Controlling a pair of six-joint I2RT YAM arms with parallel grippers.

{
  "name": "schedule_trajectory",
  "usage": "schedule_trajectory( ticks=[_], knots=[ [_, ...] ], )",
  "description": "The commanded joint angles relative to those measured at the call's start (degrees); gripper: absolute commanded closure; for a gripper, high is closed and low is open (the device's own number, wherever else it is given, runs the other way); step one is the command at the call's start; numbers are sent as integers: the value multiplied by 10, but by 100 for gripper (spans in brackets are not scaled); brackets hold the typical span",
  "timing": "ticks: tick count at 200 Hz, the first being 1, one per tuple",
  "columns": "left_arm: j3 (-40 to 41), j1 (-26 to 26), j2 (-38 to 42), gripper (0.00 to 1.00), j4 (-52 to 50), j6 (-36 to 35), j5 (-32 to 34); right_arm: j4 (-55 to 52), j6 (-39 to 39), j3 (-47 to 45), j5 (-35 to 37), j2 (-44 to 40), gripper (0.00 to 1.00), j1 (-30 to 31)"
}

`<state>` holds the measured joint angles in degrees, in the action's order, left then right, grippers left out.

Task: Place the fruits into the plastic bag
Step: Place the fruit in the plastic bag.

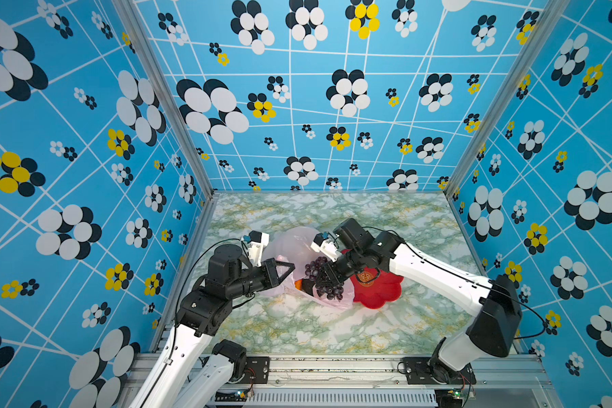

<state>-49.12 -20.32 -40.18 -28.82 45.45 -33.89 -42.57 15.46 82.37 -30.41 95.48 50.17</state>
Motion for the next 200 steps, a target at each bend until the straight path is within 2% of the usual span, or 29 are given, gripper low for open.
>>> schedule_trajectory(
  ticks=[1,77,108,147,200],
  knots=[
    [4,-2,10,100,17,2,-4,-76,-23,53,-33,28,85,18],
    [0,-10,25,100,13,6,26,-169,-42,132,-95,127,85,45],
    [6,-15,37,100,44,29,6,-166,-26,163,-93,172,84,44],
    [19,-40,59,100,45,45,14,-98,77,254,-62,231,85,23],
    [-2,-42,62,100,-5,11,7,83,275,265,-52,228,85,-34]
  ],
)
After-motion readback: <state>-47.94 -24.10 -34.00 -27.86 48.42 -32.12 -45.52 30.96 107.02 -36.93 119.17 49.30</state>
